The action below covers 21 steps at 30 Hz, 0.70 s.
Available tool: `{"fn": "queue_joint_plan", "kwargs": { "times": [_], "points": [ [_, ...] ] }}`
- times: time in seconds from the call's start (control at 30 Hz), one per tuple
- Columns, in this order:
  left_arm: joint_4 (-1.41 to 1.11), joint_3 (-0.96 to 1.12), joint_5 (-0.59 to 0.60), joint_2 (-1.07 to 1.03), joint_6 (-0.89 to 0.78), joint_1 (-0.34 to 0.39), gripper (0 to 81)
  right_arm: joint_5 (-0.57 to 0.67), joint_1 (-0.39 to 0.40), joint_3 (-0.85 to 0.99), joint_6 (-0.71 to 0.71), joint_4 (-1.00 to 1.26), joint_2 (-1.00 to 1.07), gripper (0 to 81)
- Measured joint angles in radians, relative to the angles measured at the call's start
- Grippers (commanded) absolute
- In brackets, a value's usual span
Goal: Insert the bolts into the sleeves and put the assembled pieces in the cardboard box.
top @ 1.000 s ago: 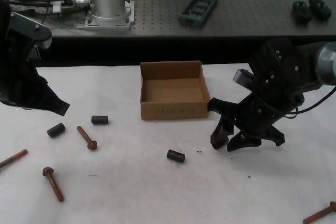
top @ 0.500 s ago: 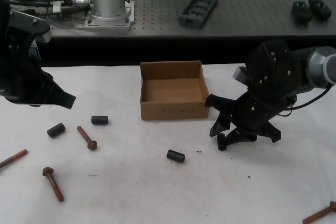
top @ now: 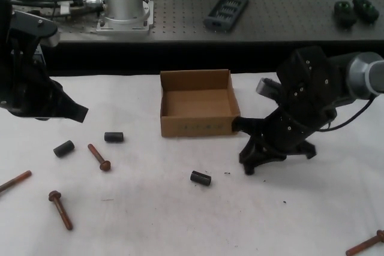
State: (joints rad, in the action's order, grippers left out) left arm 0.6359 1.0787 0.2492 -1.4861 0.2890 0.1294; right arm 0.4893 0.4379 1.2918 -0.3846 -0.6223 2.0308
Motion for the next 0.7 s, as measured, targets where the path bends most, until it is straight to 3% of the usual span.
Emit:
{"fn": "queue_joint_plan", "kwargs": {
  "times": [0.2, 0.37, 0.47, 0.57, 0.7],
  "points": [
    [0.008, 0.000, 0.016, 0.000, 0.000, 0.000, 0.6, 0.083, 0.003, -0.013, 0.112, -0.066, -0.058, 6.6],
    [0.049, 0.000, 0.147, 0.000, 0.000, 0.000, 0.6, -0.015, 0.003, -0.020, 0.257, -0.153, -0.253, 6.6],
    [0.067, 0.000, 0.138, 0.000, 0.000, 0.000, 1.7, -0.061, 0.010, -0.046, 0.295, -0.178, -0.456, 6.6],
    [0.101, 0.000, 0.045, 0.000, -0.036, 0.000, 12.5, -0.098, 0.020, -0.142, 0.319, -0.173, -0.621, 6.6],
    [0.171, 0.000, -0.072, 0.000, -0.134, 0.000, 37.2, -0.107, 0.043, -0.286, 0.312, -0.106, -0.874, 6.6]
  ]
}}
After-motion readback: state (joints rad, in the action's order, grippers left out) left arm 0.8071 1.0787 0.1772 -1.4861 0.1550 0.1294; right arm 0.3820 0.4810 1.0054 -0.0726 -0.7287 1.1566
